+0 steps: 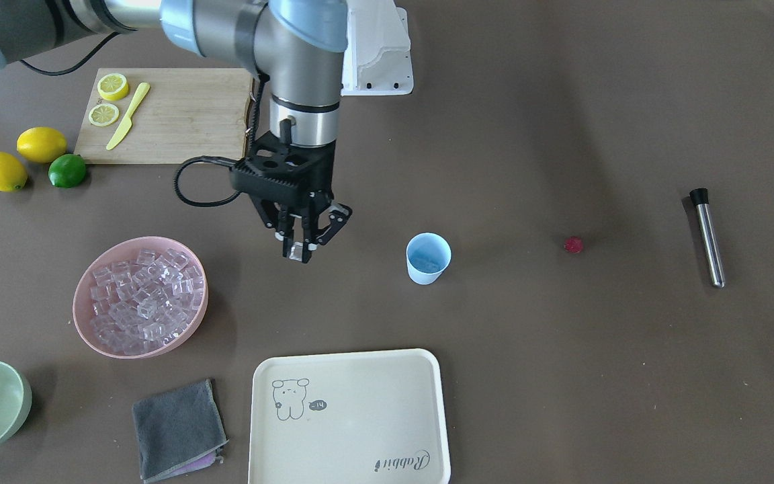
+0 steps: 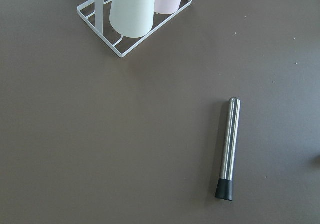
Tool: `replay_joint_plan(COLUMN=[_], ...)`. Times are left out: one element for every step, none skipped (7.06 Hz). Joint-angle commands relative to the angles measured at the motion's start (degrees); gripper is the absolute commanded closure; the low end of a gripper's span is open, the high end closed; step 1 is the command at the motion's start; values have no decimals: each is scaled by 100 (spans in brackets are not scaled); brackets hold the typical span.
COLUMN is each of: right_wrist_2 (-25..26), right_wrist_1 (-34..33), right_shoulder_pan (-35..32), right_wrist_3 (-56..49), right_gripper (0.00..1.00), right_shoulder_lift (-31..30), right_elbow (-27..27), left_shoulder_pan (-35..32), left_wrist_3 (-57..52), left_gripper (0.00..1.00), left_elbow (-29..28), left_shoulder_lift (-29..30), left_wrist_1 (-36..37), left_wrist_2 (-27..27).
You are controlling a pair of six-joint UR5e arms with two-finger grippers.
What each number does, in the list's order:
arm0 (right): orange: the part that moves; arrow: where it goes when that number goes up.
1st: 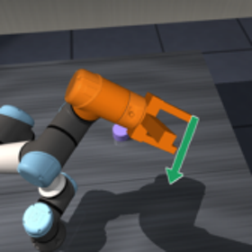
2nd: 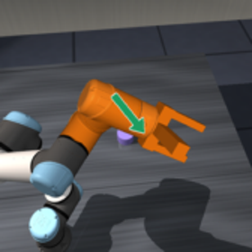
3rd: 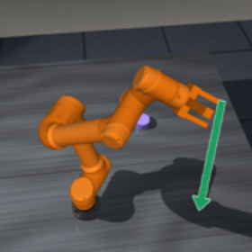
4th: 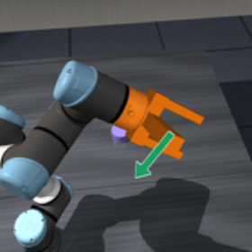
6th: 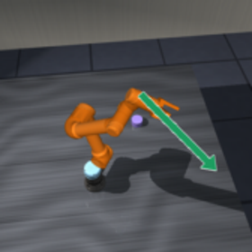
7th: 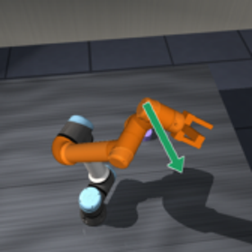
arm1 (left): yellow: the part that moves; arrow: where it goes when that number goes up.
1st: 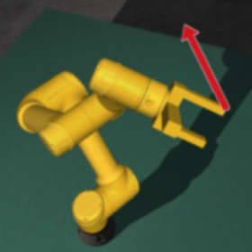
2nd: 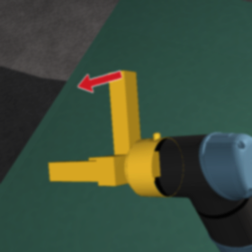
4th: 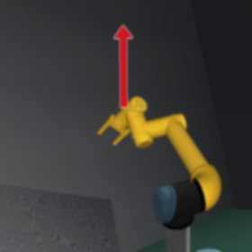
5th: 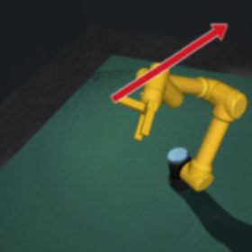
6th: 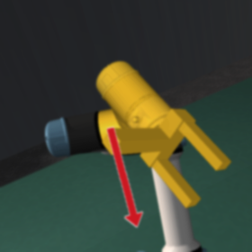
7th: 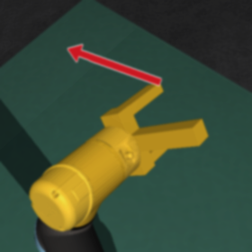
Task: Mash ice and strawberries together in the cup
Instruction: 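Carry the ice cube with the right gripper to the light-blue cup, then open the right gripper above the light-blue cup to drop the ice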
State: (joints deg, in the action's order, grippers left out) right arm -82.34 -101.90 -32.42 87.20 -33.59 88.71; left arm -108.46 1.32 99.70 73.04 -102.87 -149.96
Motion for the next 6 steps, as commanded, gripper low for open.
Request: replay_joint_plan(right_wrist_2=[402,560,613,596,596,622], right_wrist_1=[1226,1643,2300,2733,2815,2851], right_shoulder_pan=[498,569,613,709,771,815], right_wrist_3=[-288,-1005,-1247,-1406,-1416,-1425], right_gripper=[100,100,100,100,100,100], right_shoulder_lift=[837,636,339,153,186,169], right_elbow=[-1318,-1426,-1470,-1514,-1541,-1576], left_shoulder_pan=[0,0,0,-9,-9,0], left_wrist_3=[9,9,9,9,9,9], left_gripper=[1,1,1,1,1,1], left_elbow=[-29,-46,-55,-64,-64,-108], left_shoulder_lift=[0,0,-9,-18,-79,-88], left_wrist_1=[12,12,12,12,12,12], left_wrist_2=[-224,-270,-270,-270,-270,-270])
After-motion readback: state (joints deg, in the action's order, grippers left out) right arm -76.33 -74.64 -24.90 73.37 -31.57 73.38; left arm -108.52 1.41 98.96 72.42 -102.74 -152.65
